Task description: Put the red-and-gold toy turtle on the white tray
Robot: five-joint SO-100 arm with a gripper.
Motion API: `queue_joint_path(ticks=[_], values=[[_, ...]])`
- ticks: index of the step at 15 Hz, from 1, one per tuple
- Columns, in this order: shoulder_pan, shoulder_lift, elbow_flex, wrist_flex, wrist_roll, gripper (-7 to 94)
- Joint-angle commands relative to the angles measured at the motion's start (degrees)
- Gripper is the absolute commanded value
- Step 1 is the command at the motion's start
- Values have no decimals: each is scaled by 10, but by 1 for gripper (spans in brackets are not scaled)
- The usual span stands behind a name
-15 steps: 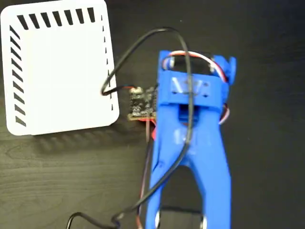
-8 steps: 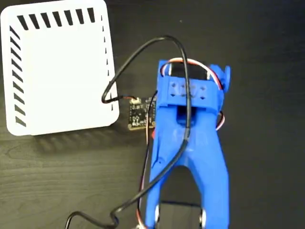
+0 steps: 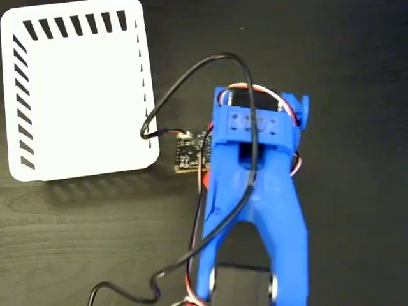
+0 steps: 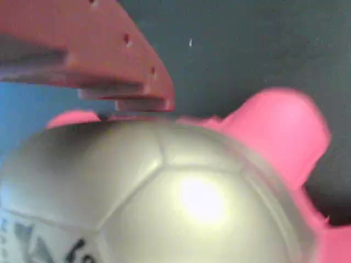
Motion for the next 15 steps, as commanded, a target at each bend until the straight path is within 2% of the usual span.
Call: queue_joint_path(ticks=[1, 4, 7, 9, 12, 15], values=[[8, 11, -9, -3, -5, 45], [10, 6, -15, -5, -4, 14], [15, 5, -39, 20, 0, 11], [19, 18, -70, 62, 2, 7], [26, 27, -170, 156, 18, 4], [30, 40, -357, 258, 50, 4]])
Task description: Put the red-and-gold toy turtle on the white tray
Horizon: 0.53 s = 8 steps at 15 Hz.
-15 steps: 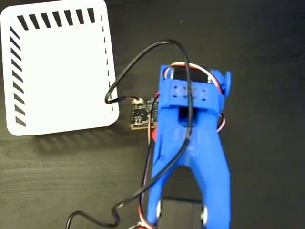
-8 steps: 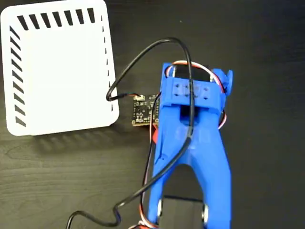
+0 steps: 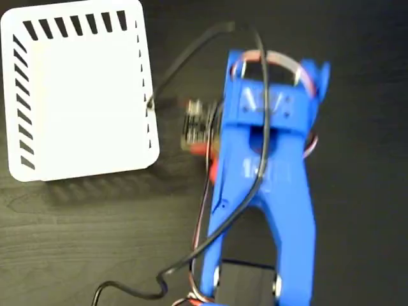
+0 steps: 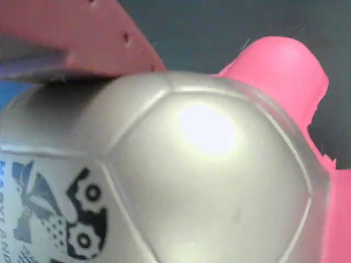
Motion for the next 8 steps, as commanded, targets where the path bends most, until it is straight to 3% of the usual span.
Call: queue_joint_path(ticks=[1, 3, 8], values=[[6, 48, -196, 73, 22, 4], [-33, 53, -300, 105, 50, 3], [-182, 54, -398, 103, 99, 0]])
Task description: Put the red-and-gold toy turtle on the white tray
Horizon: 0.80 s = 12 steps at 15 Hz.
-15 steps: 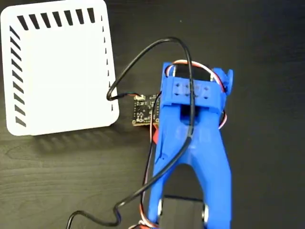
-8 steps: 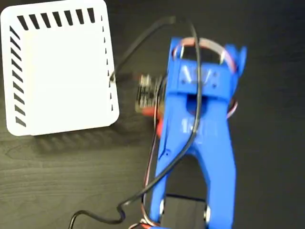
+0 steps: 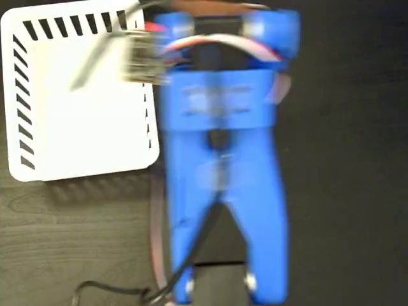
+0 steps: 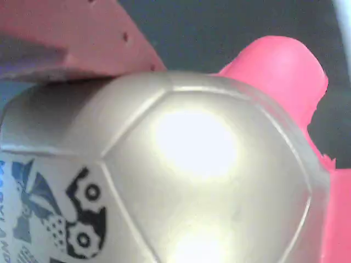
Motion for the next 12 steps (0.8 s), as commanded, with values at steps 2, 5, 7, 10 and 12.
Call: queue_joint_path(ticks=[2, 5, 7, 10, 12], values=[[-106, 33, -69, 2, 31, 0], [-192, -47, -107, -8, 62, 0], [-219, -97, -116, -25, 71, 0], [-220, -192, -158, -37, 74, 0], [-211, -232, -173, -45, 67, 0]])
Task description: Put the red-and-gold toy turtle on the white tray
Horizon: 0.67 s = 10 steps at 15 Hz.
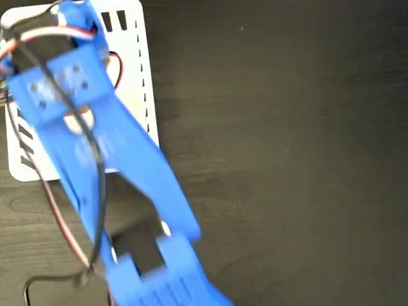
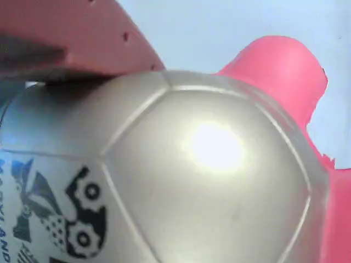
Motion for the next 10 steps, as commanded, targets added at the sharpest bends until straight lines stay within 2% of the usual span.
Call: queue_joint_path(ticks=[1, 10], values=[[4, 2, -46, -9, -2, 0], [13, -49, -58, -8, -8, 4]])
